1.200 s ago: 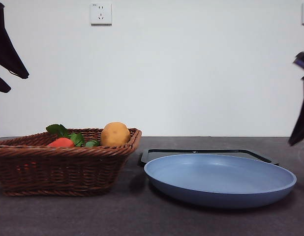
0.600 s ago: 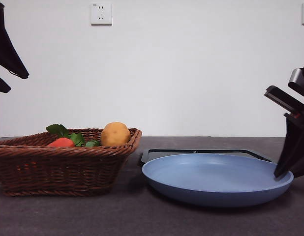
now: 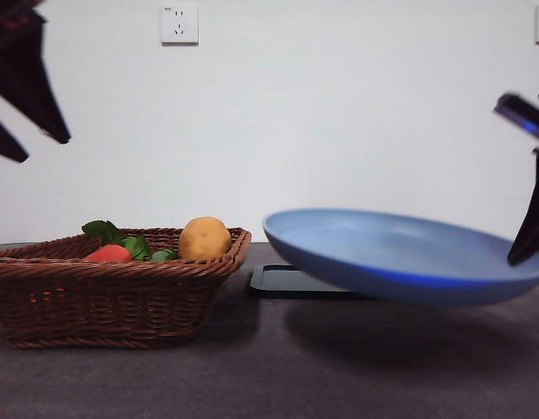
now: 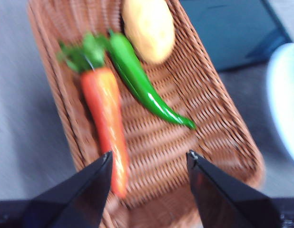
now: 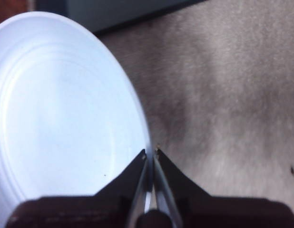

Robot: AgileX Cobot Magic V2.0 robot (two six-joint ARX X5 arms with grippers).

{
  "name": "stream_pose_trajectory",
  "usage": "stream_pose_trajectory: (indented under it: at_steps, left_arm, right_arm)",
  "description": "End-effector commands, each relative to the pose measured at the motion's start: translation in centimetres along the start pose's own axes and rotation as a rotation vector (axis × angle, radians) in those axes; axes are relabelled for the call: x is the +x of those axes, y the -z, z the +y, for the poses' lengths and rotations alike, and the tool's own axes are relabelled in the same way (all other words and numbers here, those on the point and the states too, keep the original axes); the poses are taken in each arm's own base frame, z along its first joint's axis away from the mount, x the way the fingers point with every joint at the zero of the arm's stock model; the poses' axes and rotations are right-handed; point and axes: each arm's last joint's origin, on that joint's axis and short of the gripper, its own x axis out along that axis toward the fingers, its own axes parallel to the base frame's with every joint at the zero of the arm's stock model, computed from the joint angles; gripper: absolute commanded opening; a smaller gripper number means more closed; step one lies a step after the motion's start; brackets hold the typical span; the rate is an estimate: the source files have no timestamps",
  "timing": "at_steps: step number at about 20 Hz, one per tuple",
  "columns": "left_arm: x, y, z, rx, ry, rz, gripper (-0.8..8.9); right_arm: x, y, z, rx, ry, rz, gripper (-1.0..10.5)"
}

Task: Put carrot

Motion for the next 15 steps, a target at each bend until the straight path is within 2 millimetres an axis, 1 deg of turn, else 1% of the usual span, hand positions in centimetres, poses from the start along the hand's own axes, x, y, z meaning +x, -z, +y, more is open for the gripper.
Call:
stream_pose_trajectory:
  at_steps: [1, 5, 7, 9, 12, 15]
  left_arm:
    - [1.7, -1.5, -1.0, 0.070, -0.058, 0.045, 2.76]
    - [5.8, -3.0, -2.4, 0.159, -0.154, 0.135, 2.80]
    - [8.1, -3.5, -2.7, 0.188, -0.236, 0.162, 3.54]
    - [10.1, -3.8, -2.7, 0.201, -0.262, 0.191, 3.53]
    - [12.5, -3.6, -2.5, 0.203, -0.267, 0.228, 3.49]
    - [14.1, -2.9, -2.1, 0.204, -0.279, 0.278, 3.49]
  right_arm:
    - [-1.4, -0.3, 0.7, -0.017, -0.022, -0.059, 0.0]
    - [-3.1, -0.1, 1.4, -0.051, -0.048, -0.139, 0.0]
    - [-3.6, 0.0, 1.6, -0.063, -0.057, -0.161, 0.0]
    - [-3.8, 0.0, 1.7, -0.067, -0.060, -0.169, 0.0]
    - [-3.8, 0.0, 1.7, -0.066, -0.059, -0.167, 0.0]
    - [-3.8, 0.0, 1.7, -0.066, -0.055, -0.169, 0.0]
